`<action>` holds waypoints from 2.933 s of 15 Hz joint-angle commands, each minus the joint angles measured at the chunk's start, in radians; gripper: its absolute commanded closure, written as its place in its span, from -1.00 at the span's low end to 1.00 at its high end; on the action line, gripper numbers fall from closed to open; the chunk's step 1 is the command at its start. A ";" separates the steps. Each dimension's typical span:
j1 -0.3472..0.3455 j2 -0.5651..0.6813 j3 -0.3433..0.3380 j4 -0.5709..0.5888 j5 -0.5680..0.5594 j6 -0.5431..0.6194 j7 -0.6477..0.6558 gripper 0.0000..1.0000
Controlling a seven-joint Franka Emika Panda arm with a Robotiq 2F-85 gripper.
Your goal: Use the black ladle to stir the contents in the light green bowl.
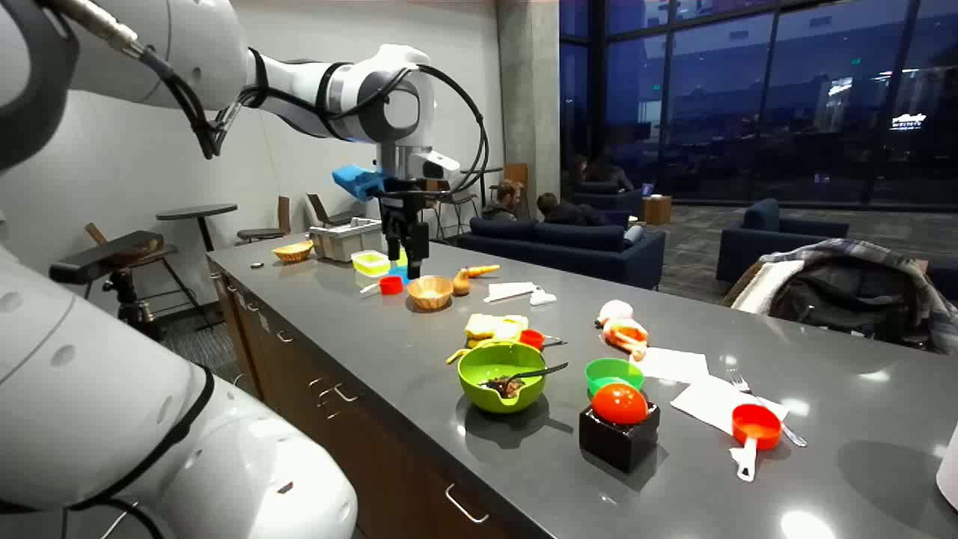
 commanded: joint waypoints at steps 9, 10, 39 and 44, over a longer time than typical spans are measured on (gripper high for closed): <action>-0.074 0.016 0.008 0.004 -0.022 0.097 0.179 -1.00; -0.089 0.021 0.000 0.000 -0.023 0.131 0.206 -1.00; -0.652 0.058 0.176 -0.128 -0.914 0.621 1.405 -1.00; -0.623 0.031 0.266 -0.018 -0.735 0.162 1.266 -1.00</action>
